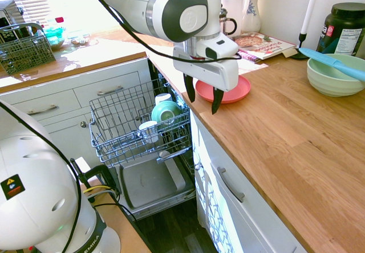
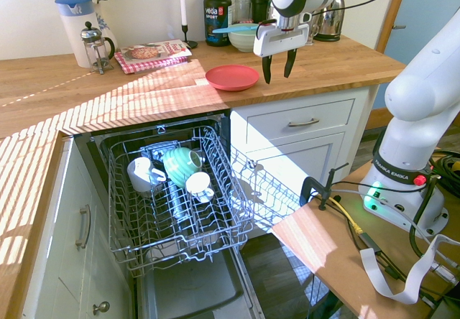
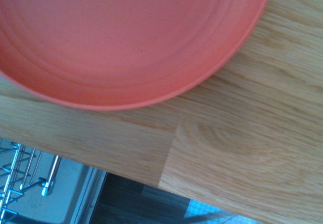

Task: Put the plate in the dishwasher

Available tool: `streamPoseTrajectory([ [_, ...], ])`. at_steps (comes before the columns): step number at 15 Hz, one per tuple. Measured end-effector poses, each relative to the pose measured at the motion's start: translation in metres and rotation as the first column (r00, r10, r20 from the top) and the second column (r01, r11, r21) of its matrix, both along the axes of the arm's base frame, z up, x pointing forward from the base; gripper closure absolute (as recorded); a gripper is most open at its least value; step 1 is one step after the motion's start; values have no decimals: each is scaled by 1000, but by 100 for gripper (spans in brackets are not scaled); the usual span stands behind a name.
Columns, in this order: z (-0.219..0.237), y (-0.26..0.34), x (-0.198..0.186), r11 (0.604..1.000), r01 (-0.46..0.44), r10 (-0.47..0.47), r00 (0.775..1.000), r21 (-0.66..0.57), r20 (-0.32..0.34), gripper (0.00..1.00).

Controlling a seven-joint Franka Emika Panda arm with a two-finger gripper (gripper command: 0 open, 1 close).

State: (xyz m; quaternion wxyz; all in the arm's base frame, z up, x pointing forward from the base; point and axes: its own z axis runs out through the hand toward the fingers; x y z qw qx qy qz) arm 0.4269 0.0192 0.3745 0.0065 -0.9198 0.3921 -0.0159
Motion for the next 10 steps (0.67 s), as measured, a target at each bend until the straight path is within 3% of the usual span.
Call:
streamPoseTrajectory([
  [3, 2, -3, 0, 1000, 14, -14, 1000, 11, 5, 0],
  [5, 8, -18, 6, 998, 44, -45, 998, 39, 43, 0],
  [8, 15, -49, 26, 986, 68, -87, 989, 152, 123, 0],
  [10, 7, -53, 44, 973, 60, -94, 985, 224, 144, 0],
])
